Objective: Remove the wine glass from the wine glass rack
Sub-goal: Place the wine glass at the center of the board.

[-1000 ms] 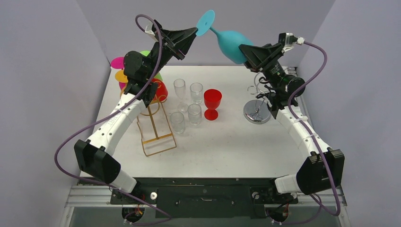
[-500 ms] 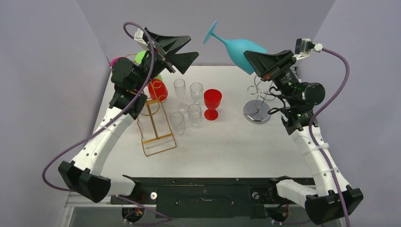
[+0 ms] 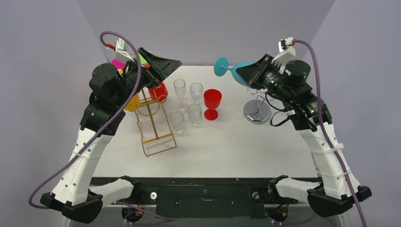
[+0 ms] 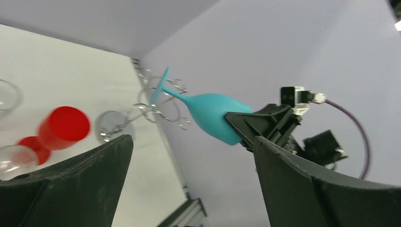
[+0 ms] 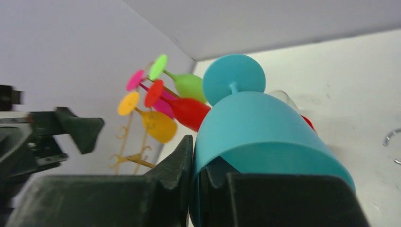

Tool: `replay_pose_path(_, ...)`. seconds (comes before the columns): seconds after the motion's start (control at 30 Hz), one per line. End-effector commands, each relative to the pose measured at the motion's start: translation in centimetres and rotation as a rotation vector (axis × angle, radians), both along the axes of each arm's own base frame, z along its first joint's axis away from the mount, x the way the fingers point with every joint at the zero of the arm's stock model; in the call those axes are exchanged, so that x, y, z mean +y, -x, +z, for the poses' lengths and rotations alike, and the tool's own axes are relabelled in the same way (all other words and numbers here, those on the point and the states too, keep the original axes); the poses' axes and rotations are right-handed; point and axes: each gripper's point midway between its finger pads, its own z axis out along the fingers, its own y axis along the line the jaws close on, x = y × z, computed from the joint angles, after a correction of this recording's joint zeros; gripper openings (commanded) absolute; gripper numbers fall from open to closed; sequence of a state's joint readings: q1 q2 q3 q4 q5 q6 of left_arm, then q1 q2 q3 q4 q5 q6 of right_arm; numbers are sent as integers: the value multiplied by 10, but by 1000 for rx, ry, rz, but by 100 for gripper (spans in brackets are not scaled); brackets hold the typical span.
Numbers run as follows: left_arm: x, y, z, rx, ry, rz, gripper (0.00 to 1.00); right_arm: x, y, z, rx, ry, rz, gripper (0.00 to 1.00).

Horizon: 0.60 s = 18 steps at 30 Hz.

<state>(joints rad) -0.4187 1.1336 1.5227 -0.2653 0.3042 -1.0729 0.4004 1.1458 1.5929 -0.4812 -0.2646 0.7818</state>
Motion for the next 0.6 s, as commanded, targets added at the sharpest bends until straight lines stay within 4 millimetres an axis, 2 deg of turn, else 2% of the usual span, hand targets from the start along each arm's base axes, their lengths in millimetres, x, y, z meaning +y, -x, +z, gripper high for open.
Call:
replay_pose_path(0.0,52,11,-14,-66,-284,228,96,-15,1,-64,168,305,-92,0)
replay_pose_path(0.03,58,12,-15,-69,-305,253,96,-8,3,-72,180,339,-69,0)
replay_pose_path(0.17,95,16,-24,-71,-420,417,96,2,10,-104,250,483,-52,0)
replay_pose_path(0.3,119,23,-29,-69,-490,508,96,16,13,-132,298,582,-7,0)
replay_pose_path(0.43,135,28,-33,-64,-535,568,96,35,17,-162,349,666,62,0)
replay_pose_path(0.57,141,31,-31,-71,-543,591,96,53,16,-194,402,736,122,0)
